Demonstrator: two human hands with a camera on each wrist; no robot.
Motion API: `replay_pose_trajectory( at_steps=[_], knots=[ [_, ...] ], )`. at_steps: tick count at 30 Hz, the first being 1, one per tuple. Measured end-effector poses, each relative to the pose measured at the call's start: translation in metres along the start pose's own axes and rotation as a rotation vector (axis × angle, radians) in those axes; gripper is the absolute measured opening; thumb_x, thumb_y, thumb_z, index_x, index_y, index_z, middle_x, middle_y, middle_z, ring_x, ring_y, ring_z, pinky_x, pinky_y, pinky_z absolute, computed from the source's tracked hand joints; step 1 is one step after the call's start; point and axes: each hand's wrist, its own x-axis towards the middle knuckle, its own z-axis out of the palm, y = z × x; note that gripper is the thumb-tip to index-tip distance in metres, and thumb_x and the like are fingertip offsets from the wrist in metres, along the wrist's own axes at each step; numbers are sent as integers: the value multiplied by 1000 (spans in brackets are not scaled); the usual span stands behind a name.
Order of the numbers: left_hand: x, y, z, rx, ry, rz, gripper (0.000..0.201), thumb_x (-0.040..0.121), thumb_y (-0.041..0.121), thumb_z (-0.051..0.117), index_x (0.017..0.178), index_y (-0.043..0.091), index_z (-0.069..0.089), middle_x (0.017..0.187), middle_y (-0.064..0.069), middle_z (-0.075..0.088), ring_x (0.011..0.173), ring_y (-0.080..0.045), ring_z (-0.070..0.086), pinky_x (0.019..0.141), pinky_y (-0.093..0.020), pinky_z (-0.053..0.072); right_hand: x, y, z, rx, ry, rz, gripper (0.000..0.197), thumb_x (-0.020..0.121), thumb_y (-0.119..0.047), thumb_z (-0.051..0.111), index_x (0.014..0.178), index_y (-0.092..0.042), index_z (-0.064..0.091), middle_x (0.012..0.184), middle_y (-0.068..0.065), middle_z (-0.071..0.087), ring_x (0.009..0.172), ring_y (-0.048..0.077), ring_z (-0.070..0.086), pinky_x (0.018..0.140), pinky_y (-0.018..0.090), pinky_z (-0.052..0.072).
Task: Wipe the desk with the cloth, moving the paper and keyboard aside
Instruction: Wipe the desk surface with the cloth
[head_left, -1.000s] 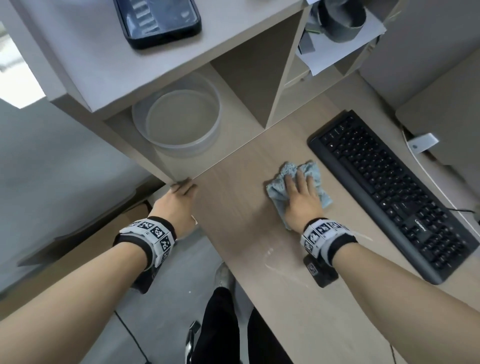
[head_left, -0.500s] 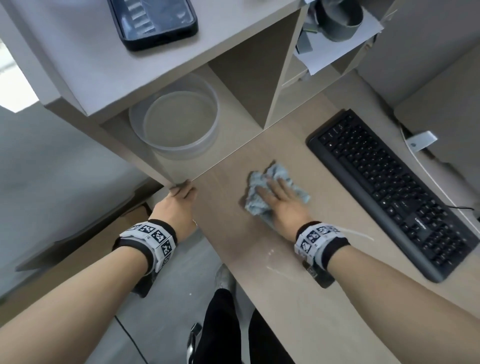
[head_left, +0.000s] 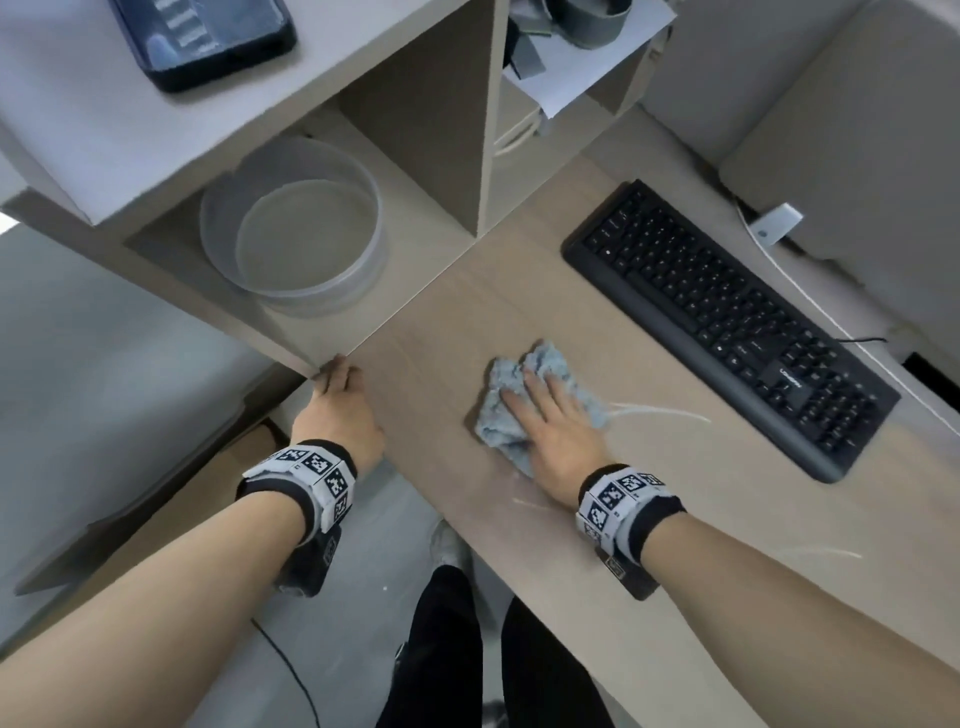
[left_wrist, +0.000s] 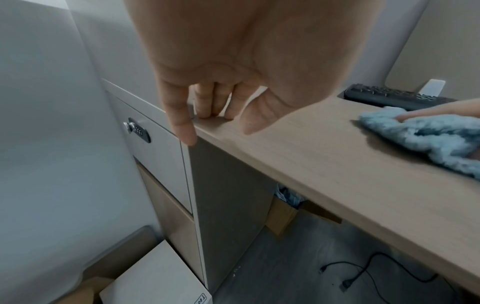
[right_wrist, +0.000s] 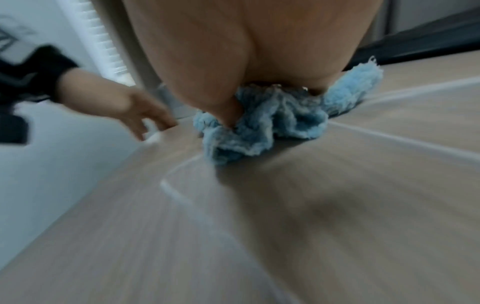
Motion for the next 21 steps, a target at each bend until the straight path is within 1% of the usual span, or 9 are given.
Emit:
replay_pose_trajectory(
  at_steps=[3, 5, 7, 9, 10, 12, 14, 18, 21],
  knots=[
    [-3, 2, -2, -24, 24, 4, 68, 73, 14, 55, 137, 9, 34, 155, -2, 19, 142, -25, 20, 107, -48, 37, -19, 32, -3, 128, 100, 264, 70, 98, -24, 44, 157, -27, 7, 165, 4, -7, 151, 30, -10, 121, 53, 10],
    [-8, 6, -1, -23, 63, 31, 68, 73, 12, 55, 138, 8, 35, 153, -3, 23, 139, -28, 22, 108, -48, 36, -16, 29, 0, 135, 111, 362, 68, 100, -31, 43, 157, -25, 6, 165, 8, -9, 150, 34, -10, 121, 54, 4],
    [-16, 15, 1, 16, 90, 90, 70, 74, 11, 55, 141, 10, 35, 153, -2, 25, 139, -28, 22, 109, -47, 33, -9, 10, 5, 126, 78, 328, 73, 100, -34, 45, 158, -23, 1, 164, 10, -15, 149, 39, -15, 121, 55, -1],
    [-22, 27, 4, 49, 84, 142, 73, 74, 11, 54, 144, 14, 34, 154, -1, 24, 140, -27, 21, 111, -45, 32, -8, -6, 12, 79, 39, 164, 79, 97, -29, 51, 157, -24, 1, 163, 12, -18, 148, 40, -17, 120, 57, 1],
    [-26, 35, 7, 58, 75, 160, 73, 75, 10, 53, 145, 15, 33, 155, -1, 24, 141, -26, 21, 111, -44, 31, -12, -7, 16, 58, 26, 101, 80, 96, -28, 53, 157, -25, 2, 163, 11, -18, 148, 40, -17, 120, 57, 2],
    [-30, 50, 13, 55, 67, 193, 73, 76, 8, 50, 146, 17, 33, 157, 0, 23, 141, -27, 21, 113, -41, 29, -24, 6, 17, 59, 32, 85, 77, 97, -27, 52, 157, -27, 4, 164, 8, -14, 149, 36, -14, 121, 55, 4],
    [-30, 62, 18, 60, 61, 223, 73, 75, 8, 49, 146, 18, 33, 158, -1, 21, 142, -27, 20, 115, -41, 27, -40, 30, 16, 89, 65, 195, 72, 99, -28, 46, 157, -26, 3, 164, 8, -11, 150, 35, -12, 121, 53, 7],
    [-27, 81, 28, 111, 40, 211, 74, 78, 11, 50, 148, 22, 29, 161, 0, 14, 146, -24, 13, 117, -40, 23, -81, 88, 8, 143, 106, 553, 69, 101, -24, 40, 158, -21, 1, 164, 15, -10, 149, 41, -9, 121, 51, 6],
    [-27, 89, 36, 87, 39, 172, 74, 78, 10, 51, 148, 19, 30, 162, -2, 14, 147, -26, 14, 118, -36, 22, -83, 100, 0, 150, 42, 663, 72, 100, -24, 41, 157, -18, -2, 162, 18, -13, 148, 44, -11, 121, 53, 5]
  ],
)
